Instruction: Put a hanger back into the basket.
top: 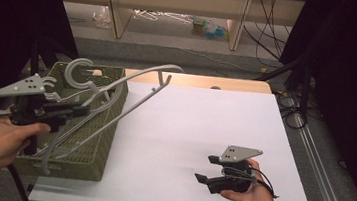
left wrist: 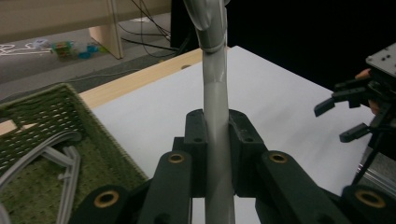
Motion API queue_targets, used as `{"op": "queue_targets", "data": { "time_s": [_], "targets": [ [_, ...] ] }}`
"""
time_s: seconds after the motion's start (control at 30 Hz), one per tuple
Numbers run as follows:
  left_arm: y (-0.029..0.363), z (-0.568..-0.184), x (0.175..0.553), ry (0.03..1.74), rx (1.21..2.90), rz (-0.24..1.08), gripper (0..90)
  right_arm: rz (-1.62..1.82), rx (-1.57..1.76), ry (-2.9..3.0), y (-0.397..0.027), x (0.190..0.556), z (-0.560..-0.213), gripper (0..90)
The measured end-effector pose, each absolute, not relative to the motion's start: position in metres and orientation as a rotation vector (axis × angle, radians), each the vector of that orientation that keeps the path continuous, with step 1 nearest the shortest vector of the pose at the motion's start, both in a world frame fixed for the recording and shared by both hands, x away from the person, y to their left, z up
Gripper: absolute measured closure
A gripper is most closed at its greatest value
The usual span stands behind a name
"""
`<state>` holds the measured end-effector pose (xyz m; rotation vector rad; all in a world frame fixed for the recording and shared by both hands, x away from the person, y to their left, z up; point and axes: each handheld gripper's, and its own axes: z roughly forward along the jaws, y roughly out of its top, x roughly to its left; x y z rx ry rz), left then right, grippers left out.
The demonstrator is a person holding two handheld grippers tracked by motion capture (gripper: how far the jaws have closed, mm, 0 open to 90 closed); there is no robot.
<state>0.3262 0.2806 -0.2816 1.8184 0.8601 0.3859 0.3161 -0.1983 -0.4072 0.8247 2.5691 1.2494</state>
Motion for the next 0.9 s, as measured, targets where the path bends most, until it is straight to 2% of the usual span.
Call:
{"op": "queue_targets", "data": {
  "time_s": [0.47,0.9],
  "targets": [
    [0.323,-0.287,0.357,0.978,1.753,0.449,79.1,1.244,0.82,2.572,-0.199,0.317,-0.41,28.1],
    [0.354,-0.302,0.381,1.044,1.772,0.5,79.0,1.231,0.832,2.589,-0.198,0.317,-0.413,27.8]
  ]
}}
